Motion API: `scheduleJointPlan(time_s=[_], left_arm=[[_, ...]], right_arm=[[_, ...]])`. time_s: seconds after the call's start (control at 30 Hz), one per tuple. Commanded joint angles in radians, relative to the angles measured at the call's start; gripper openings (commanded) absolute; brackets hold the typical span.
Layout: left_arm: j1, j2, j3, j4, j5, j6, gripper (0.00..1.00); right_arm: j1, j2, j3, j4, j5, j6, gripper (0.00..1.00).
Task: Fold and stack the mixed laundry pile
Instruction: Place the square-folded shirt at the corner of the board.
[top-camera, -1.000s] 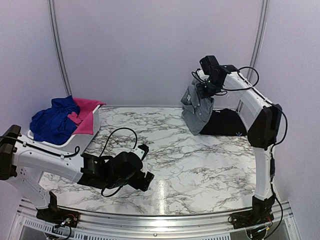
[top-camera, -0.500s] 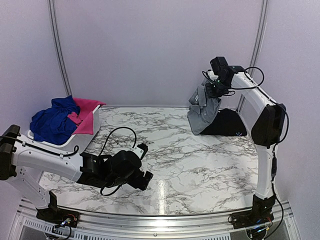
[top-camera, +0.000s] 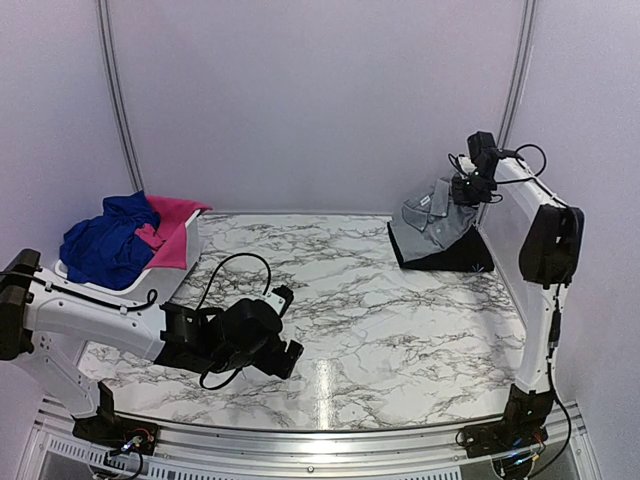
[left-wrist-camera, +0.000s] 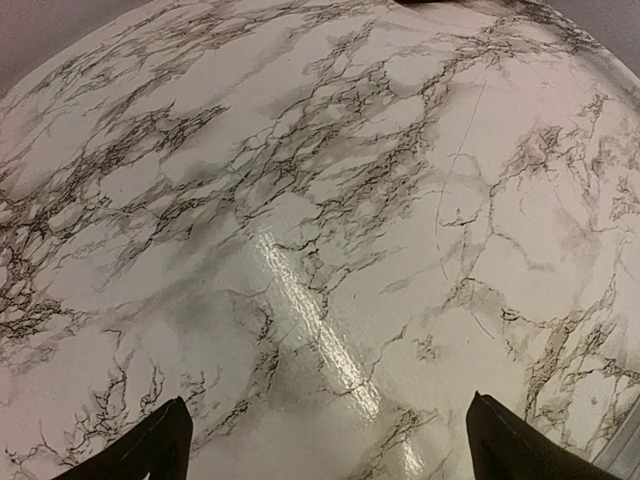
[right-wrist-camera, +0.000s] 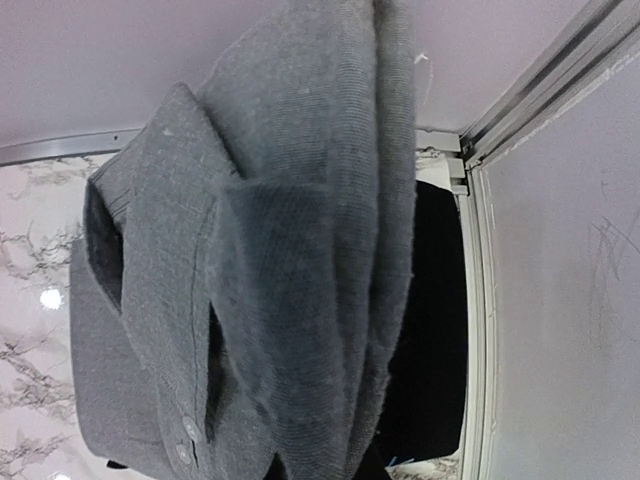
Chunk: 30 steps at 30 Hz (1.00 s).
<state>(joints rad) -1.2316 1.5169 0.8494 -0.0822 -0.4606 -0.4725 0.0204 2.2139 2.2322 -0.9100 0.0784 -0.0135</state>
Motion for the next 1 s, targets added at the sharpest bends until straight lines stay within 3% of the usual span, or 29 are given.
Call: scheduleJointPlan(time_s=[0.0,0.27,0.3,0.43,0.63,0.8,0.97], left_arm=[[0.007,0.02,0.045,-0.051,-0.001,-0.014,0.99],[0.011,0.048,0.079,-0.088,-0.001,-0.039,0.99],[0.012,0.052,0.083,-0.089,-0.001,-0.041,0.99],[0.014,0.064,0.109,-0.113,-0.021,-0.045,0.99],[0.038,0.014,0.099,-0.124,-0.051,-0.105,0.99],[0.06,-0.039,0.084,-0.127,-0.066,-0.113,0.99],[0.079,-0.089,0.078,-0.14,-0.088,-0.158,0.99]], right_arm=[[-0.081,0.103,0.057,0.107,-0.084,-0.028,0.0],[-0.157,0.237,0.066,0.117,-0.221,-0.012,0.0],[-0.163,0.245,0.065,0.116,-0.225,-0.008,0.04],[-0.185,0.246,0.056,0.111,-0.179,0.006,0.41],[-0.253,0.176,0.093,0.112,-0.161,0.066,0.77],[-0.273,0.103,0.064,0.115,-0.19,0.078,0.81],[-0.274,0.048,-0.039,0.123,-0.317,0.098,0.73]])
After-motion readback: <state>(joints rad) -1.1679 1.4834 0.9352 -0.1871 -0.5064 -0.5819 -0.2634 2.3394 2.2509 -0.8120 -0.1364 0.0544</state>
